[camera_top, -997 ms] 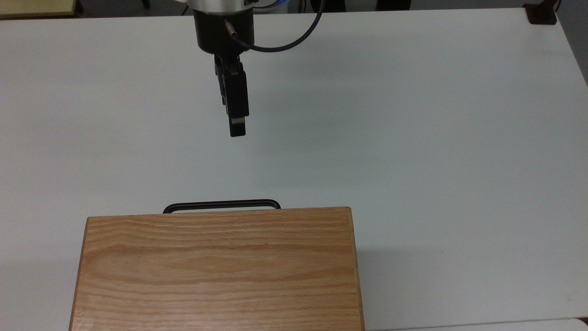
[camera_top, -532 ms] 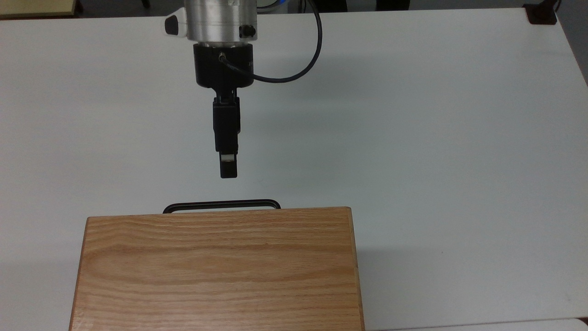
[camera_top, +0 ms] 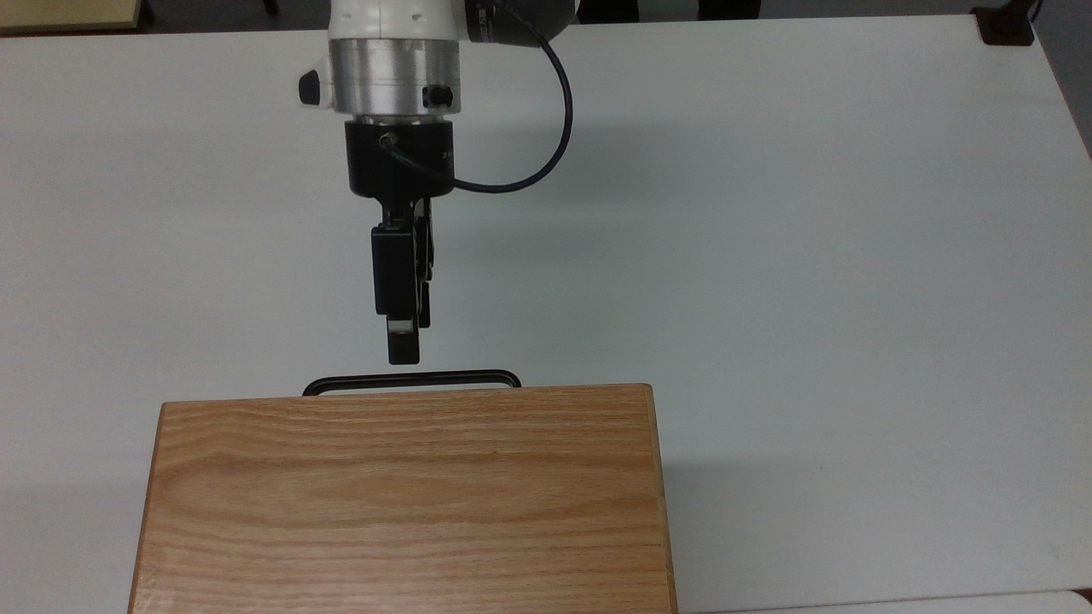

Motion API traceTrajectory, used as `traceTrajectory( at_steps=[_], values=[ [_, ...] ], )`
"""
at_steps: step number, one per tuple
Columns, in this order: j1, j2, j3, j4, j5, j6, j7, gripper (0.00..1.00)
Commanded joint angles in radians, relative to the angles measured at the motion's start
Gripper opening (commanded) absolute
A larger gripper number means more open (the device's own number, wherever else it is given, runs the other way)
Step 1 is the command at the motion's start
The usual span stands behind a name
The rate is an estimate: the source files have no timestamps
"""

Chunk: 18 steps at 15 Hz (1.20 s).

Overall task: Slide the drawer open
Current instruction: 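Move the gripper toward the black handle of the upper drawer, then lower the gripper onto the black handle and close it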

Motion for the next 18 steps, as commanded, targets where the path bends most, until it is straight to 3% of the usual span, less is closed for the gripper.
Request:
traceTrajectory(
  at_steps=[1,3,4,9,12,14,18],
  values=[
    [-0.004,0.012,0.006,0.008,0.042,0.023,0.007,0.72],
    [-0.003,0.019,0.005,0.008,0.036,0.025,0.007,0.61],
    [-0.004,0.031,0.005,0.011,0.033,0.025,0.007,0.47],
    [-0.001,0.073,0.006,0.012,0.032,0.148,0.004,0.46],
    [0.002,0.073,0.006,0.012,0.032,0.148,0.003,0.38],
    [0.002,0.071,0.006,0.012,0.032,0.148,0.003,0.27],
    [0.001,0.064,0.009,0.012,0.035,0.148,0.003,0.27]
  ],
)
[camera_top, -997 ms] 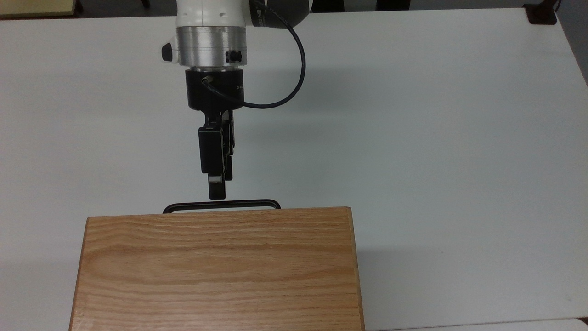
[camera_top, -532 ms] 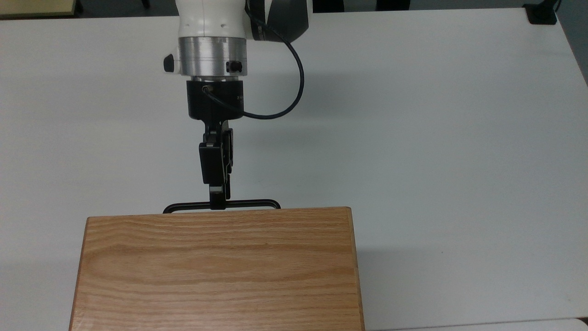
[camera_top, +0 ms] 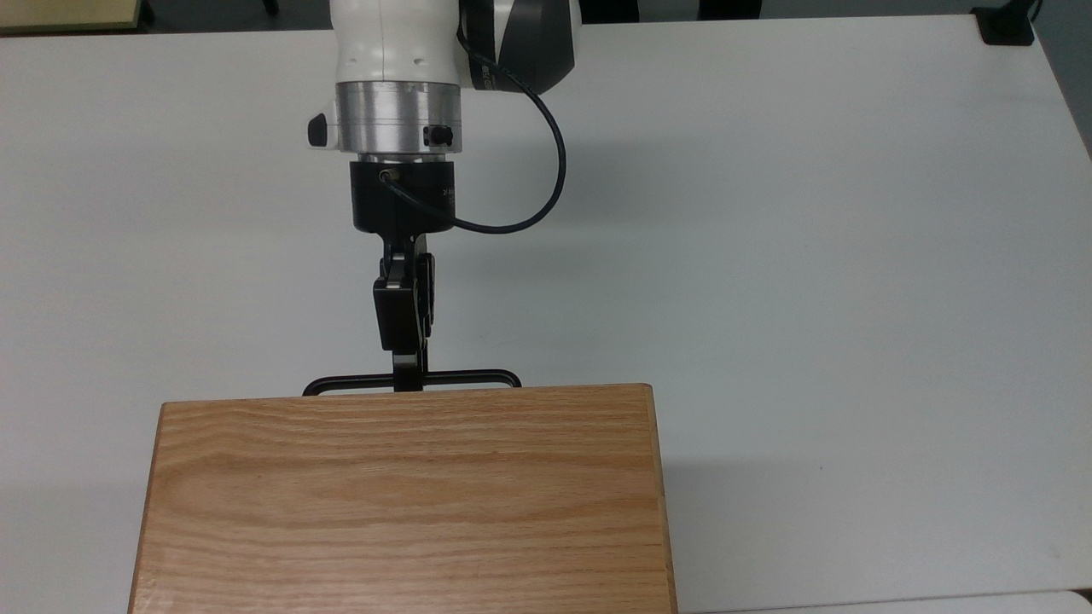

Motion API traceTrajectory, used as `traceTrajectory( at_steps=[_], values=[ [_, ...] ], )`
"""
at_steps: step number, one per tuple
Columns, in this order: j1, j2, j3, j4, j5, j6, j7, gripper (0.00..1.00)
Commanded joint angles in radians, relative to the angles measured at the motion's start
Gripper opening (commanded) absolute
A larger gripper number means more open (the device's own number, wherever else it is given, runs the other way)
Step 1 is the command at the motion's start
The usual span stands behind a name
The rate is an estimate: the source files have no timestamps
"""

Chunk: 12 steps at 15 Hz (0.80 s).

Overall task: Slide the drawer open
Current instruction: 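Lower the gripper onto the black handle and close it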

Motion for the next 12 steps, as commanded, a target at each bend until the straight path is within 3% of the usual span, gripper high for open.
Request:
traceTrajectory(
  at_steps=[1,2,4,6,7,12],
  values=[
    [0.000,-0.010,0.008,-0.002,0.011,0.008,0.002,0.27],
    [0.000,-0.012,0.008,-0.002,0.011,0.008,0.004,0.26],
    [-0.003,-0.015,0.008,-0.003,0.013,0.008,0.004,0.14],
    [-0.002,-0.027,0.009,-0.009,0.011,0.008,0.002,0.11],
    [-0.003,-0.029,0.009,-0.011,0.008,0.008,0.002,0.00],
    [-0.003,-0.068,0.009,-0.057,0.008,0.006,0.001,0.00]
  ],
)
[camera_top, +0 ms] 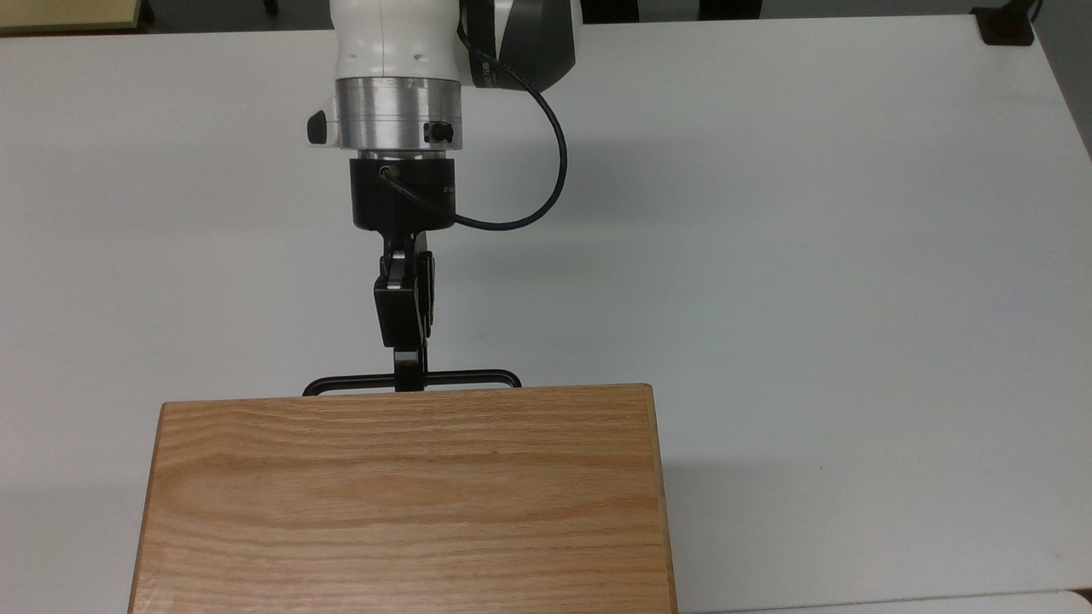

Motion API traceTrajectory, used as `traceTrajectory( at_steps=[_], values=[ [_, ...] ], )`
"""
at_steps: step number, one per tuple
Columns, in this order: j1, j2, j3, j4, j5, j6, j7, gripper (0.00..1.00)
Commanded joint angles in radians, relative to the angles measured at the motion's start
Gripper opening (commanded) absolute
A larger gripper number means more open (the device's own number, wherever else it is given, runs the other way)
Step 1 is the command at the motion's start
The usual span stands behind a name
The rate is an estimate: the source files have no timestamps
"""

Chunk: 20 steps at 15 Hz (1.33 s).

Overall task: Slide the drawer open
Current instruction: 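Lower the gripper onto the black handle and close it, then pull the handle outward, sliding the upper drawer out of the cabinet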

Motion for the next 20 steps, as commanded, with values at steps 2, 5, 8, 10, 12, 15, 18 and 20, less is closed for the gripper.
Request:
traceTrajectory(
  at_steps=[2,5,8,10,12,15,18,20],
  values=[
    [0.003,-0.112,0.008,-0.116,0.008,0.006,0.001,0.00],
    [0.009,-0.206,0.008,-0.234,0.012,0.006,0.004,0.00],
    [0.018,-0.316,0.008,-0.373,0.016,0.006,0.007,0.00],
    [0.023,-0.395,0.008,-0.467,0.019,0.005,0.007,0.00],
    [0.023,-0.459,0.008,-0.538,0.021,-0.001,0.009,0.00],
    [0.026,-0.565,0.007,-0.644,0.022,-0.009,0.009,0.00],
    [0.026,-0.599,0.007,-0.673,0.022,-0.044,0.010,0.00],
    [0.026,-0.599,0.007,-0.673,0.022,-0.060,0.010,0.00]
  ],
)
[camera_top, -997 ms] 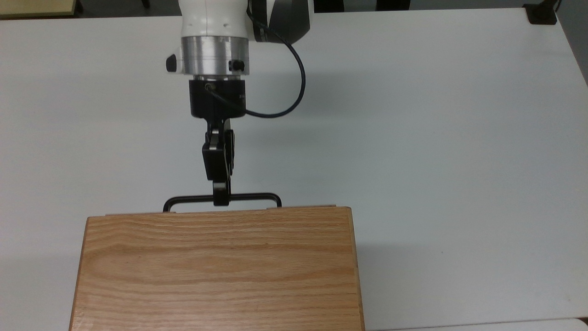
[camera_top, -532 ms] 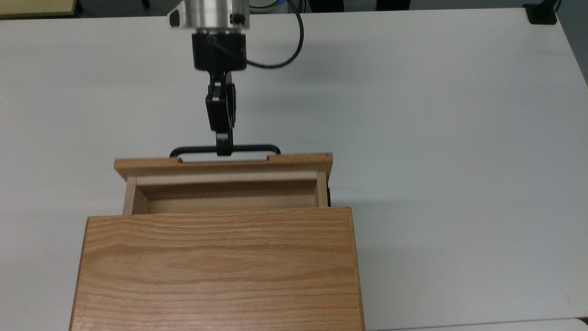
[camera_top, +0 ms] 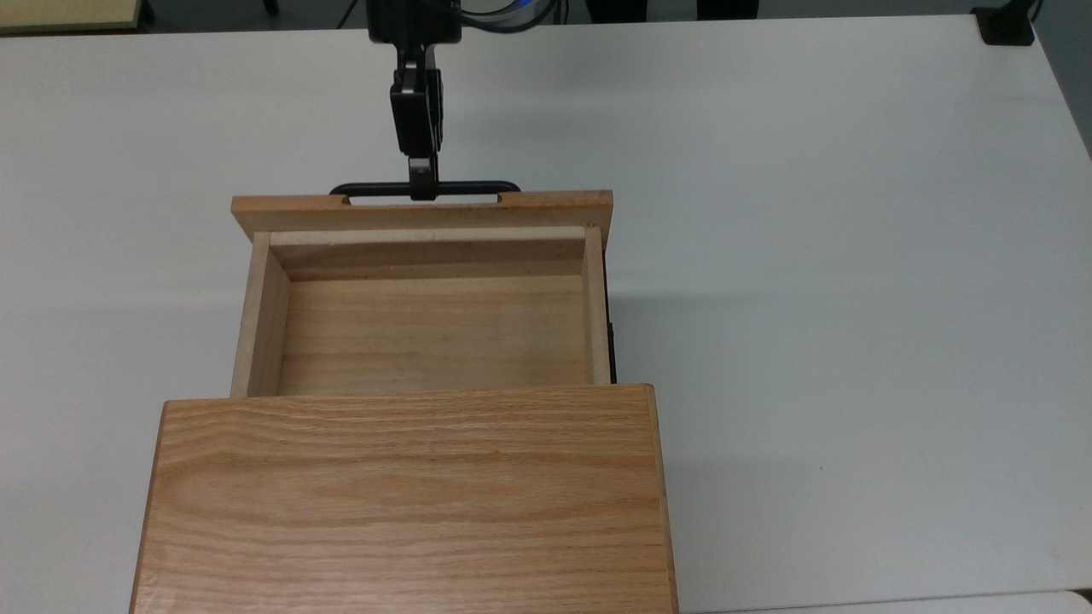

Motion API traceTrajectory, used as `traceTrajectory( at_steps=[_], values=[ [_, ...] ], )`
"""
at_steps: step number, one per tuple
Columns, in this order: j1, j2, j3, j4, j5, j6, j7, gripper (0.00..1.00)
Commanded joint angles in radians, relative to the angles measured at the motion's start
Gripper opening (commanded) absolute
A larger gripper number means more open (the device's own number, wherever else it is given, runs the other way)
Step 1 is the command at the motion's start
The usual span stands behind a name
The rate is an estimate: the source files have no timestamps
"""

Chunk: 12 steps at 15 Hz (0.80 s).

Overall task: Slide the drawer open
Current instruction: 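Pull the handle outward, sliding the upper drawer out of the cabinet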

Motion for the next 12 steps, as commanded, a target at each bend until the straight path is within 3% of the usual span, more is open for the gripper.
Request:
traceTrajectory(
  at_steps=[1,5,8,10,11,12],
  values=[
    [0.025,-0.073,0.007,-0.042,0.022,-0.044,0.010,0.00],
    [0.023,-0.073,0.006,-0.034,0.022,-0.073,0.009,0.03],
    [0.023,-0.073,0.003,0.016,0.022,-0.194,0.007,0.30],
    [0.022,-0.073,0.001,0.064,0.022,-0.277,0.001,0.33],
    [0.022,-0.073,0.001,0.090,0.022,-0.316,-0.001,0.54],
    [0.019,-0.074,0.000,0.111,0.022,-0.348,-0.002,0.81]
  ],
)
